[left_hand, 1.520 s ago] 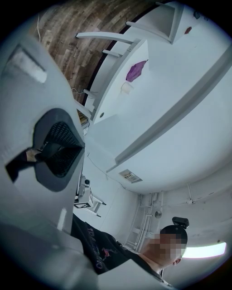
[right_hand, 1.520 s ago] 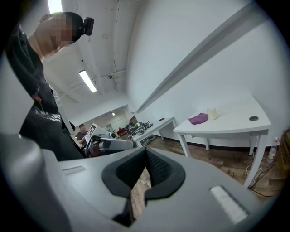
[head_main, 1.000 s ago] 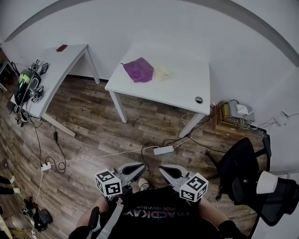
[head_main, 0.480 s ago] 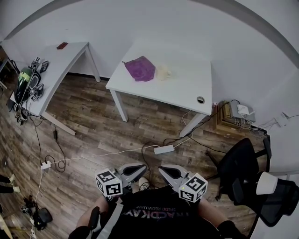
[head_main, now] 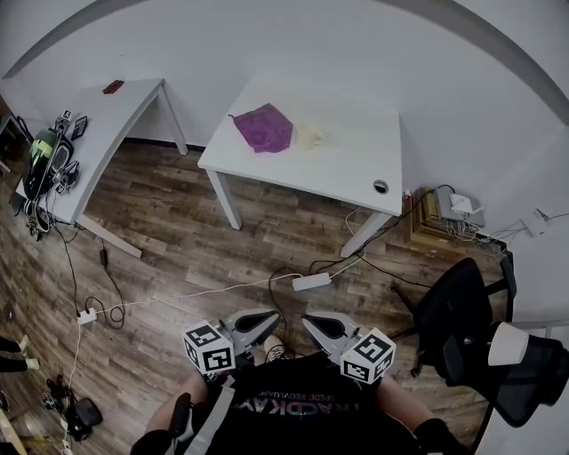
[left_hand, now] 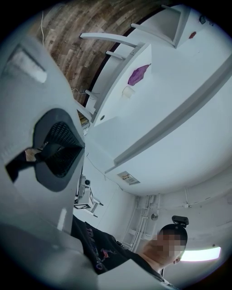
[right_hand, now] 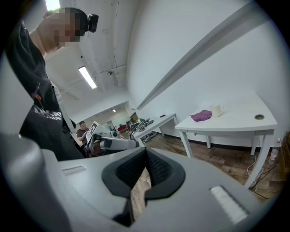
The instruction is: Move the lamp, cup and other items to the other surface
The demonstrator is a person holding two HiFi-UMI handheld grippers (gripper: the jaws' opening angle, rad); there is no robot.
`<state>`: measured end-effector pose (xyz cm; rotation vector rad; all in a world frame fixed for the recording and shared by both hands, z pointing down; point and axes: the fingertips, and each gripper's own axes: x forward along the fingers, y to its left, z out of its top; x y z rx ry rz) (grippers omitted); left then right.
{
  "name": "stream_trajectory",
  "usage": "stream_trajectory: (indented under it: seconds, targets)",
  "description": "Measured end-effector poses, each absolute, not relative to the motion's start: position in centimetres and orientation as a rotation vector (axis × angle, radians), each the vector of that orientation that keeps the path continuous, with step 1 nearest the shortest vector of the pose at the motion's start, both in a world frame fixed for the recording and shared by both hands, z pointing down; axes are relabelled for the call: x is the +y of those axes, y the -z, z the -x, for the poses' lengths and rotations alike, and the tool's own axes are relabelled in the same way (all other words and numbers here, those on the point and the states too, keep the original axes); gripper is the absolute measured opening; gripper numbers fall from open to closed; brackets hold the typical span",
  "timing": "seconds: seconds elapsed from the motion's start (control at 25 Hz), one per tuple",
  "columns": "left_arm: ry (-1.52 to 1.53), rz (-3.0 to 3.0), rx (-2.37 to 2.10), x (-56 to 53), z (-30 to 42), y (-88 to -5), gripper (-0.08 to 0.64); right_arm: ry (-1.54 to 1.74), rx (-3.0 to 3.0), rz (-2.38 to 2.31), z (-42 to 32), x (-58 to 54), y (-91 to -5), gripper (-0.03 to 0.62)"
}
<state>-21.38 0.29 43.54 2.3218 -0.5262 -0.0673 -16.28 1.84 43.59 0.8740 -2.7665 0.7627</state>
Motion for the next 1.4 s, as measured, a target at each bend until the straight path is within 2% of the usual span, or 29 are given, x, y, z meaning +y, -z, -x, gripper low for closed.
stream_trajectory:
  seconds: [0.36,0.8,1.28,1.36,1.4]
  targets:
    - [0.083,-2.302,-0.514,-0.2,22.1,-43.5,0.003,-0.749,-2.749,-0.951,16.2,1.5,-43.3,0.005]
    - [0.092,-2.297,-0.505,-1.4,20.7,-43.3,0.002,-0.781,-2.733,-1.138,12.0,-1.4,-42.0,0.005]
    - [0.157,-2.217,-0.835,-6.7,21.9,-42.5,0.002,-0.752,-2.767,-1.117,6.3,-16.1,-41.7,0.006]
    - [0.163,-2.202,-0.879,-7.8,21.1,-42.5,0.002,-0.730,-2.777,-1.085,5.5,-19.1,-41.5,0.054]
    - [0.162,-2.195,-0.902,-8.3,20.7,-42.5,0.002,-0.718,-2.778,-1.076,5.0,-20.7,-41.6,0.051]
